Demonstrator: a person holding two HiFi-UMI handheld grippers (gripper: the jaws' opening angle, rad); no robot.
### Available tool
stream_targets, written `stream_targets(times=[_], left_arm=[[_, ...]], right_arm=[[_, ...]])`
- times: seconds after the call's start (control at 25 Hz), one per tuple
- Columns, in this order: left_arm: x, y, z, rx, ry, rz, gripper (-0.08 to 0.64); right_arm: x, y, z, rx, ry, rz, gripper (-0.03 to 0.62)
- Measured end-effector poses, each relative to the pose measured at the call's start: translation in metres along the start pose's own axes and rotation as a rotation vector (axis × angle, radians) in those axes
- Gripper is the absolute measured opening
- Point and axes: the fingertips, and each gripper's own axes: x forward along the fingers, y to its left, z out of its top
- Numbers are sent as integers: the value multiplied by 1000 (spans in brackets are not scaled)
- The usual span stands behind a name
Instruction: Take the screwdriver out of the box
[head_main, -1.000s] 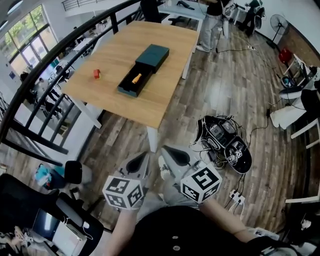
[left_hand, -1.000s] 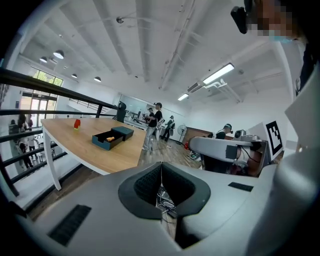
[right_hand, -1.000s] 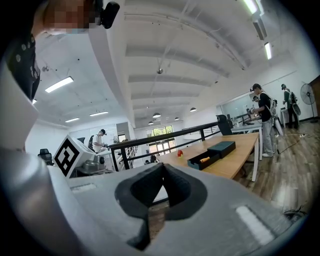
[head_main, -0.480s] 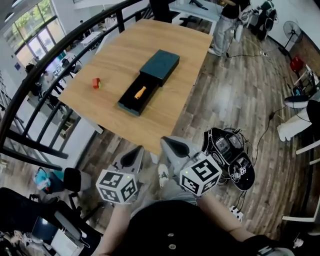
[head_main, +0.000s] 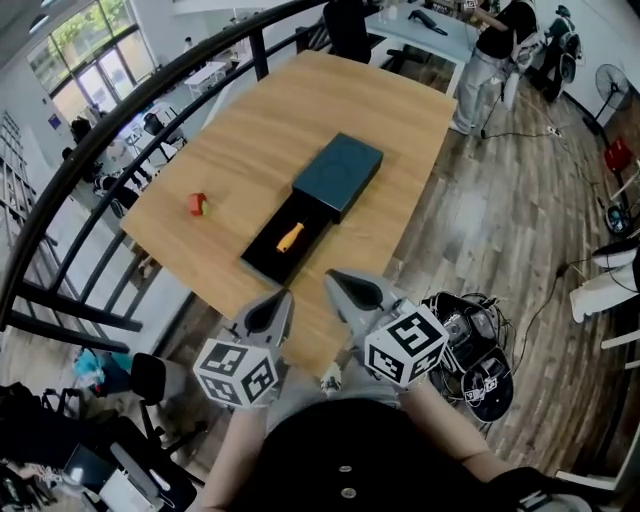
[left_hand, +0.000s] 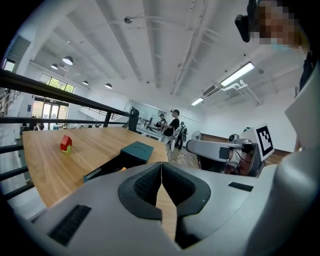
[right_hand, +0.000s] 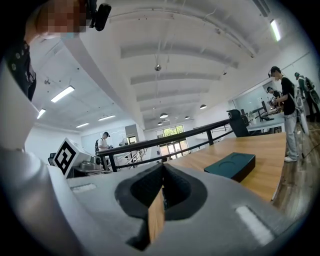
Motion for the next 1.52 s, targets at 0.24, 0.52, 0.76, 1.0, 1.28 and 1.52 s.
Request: stream_targets(times=[0.24,0.52,0.76,1.0,1.28,1.52], left_arm=[[20,18,9,-12,20,1,18],[41,39,12,-29,67,-22,18],[49,62,15,-2,142,-63,18],[59,87,14,59,233,-100,18],[93,107,10,207,364,-135,20],[120,116,-1,256,450,-165,26]], right_arm=[[22,-16,-2,15,35,17,-3],[37,-25,-13,35,70,-18,-3],[54,-21,-19,75,88,-66,-3],[61,-24,-31,111,117,-131,-3],[68,-40,-36,150,119,-208,-3],[79,-56,-42,179,127,-245,-2]])
